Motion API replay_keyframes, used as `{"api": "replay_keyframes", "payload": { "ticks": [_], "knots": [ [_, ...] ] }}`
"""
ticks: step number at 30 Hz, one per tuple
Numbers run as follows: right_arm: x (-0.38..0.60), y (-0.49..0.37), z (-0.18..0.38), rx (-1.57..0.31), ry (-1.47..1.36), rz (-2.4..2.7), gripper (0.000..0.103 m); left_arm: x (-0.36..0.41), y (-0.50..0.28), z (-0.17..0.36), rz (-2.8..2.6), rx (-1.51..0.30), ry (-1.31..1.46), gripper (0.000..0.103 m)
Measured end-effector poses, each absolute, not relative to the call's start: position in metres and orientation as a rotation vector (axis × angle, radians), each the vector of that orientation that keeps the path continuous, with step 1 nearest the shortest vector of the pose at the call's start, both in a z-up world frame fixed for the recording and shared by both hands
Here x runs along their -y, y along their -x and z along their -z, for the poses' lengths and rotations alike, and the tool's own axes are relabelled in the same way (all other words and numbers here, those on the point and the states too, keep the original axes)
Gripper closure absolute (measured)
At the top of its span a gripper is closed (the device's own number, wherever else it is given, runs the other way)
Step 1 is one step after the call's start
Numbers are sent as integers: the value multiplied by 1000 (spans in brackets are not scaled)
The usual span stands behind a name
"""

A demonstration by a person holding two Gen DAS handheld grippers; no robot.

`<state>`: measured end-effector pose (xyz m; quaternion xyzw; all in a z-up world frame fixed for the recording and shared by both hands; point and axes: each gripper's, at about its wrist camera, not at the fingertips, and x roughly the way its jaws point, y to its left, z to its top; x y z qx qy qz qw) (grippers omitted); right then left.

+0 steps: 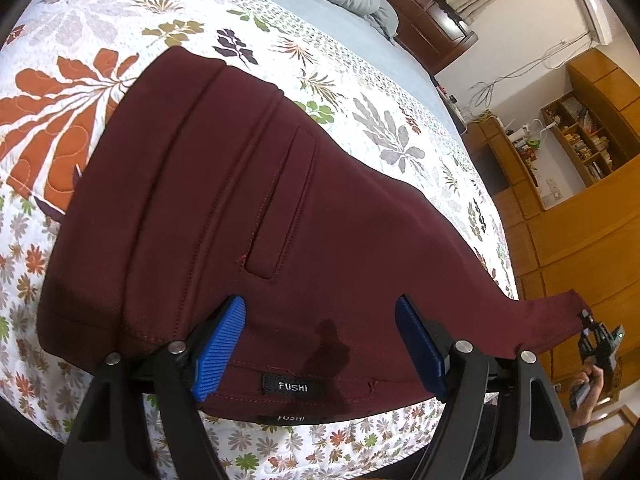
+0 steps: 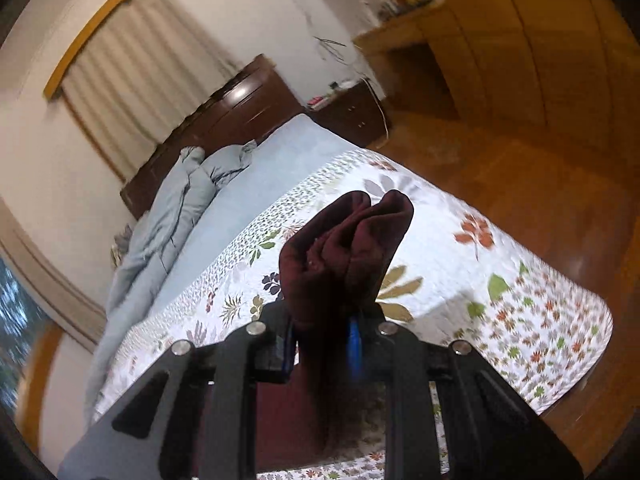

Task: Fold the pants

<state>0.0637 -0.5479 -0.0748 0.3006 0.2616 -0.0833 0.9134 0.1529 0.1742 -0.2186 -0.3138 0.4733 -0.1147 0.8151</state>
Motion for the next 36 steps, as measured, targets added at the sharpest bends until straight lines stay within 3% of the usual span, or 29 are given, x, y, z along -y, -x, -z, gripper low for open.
{"api": "replay_keyframes", "payload": {
  "ticks": [19, 31, 36],
  "knots": [
    [402, -106, 14, -544, -206, 146, 83, -183, -130, 198, 305, -963, 698, 25],
    [301, -134, 28, -586, 10, 87, 84, -186, -113, 179, 312, -912, 647, 25],
    [233, -143, 62, -636, 223, 70, 84, -183, -107, 178, 331, -913, 629, 25]
  ]
}}
